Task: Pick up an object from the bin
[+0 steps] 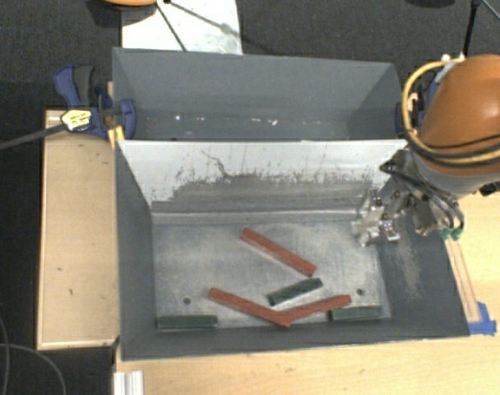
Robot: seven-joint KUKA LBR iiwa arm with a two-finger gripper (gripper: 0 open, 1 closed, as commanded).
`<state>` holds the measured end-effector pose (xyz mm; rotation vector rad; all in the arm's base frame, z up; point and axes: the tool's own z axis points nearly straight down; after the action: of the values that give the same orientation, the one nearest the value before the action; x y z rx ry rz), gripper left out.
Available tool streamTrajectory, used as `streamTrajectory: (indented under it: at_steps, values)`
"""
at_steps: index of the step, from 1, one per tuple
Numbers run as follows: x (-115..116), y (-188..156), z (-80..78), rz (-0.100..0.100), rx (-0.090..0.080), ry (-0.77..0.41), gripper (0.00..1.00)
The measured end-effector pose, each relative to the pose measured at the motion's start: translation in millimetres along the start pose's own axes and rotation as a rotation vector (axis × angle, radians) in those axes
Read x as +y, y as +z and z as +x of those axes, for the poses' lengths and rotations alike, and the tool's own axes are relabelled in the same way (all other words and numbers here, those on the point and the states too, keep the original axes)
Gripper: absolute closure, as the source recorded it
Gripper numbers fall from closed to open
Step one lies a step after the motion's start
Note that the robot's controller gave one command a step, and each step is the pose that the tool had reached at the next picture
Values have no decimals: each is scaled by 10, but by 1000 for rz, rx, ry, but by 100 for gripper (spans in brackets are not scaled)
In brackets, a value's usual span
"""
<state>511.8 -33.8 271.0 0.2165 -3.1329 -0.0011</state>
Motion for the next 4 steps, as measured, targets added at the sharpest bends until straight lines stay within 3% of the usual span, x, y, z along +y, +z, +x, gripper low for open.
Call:
streamTrajectory:
  at_steps: [1,2,3,4]
  values:
    - [13,-388,18,3,-13,-12,100]
    - [-176,970,-60,2,-9,18,0]
    - [-262,1572,-99,1,-8,31,0]
    - [667,1961,-241,2,-10,-80,100]
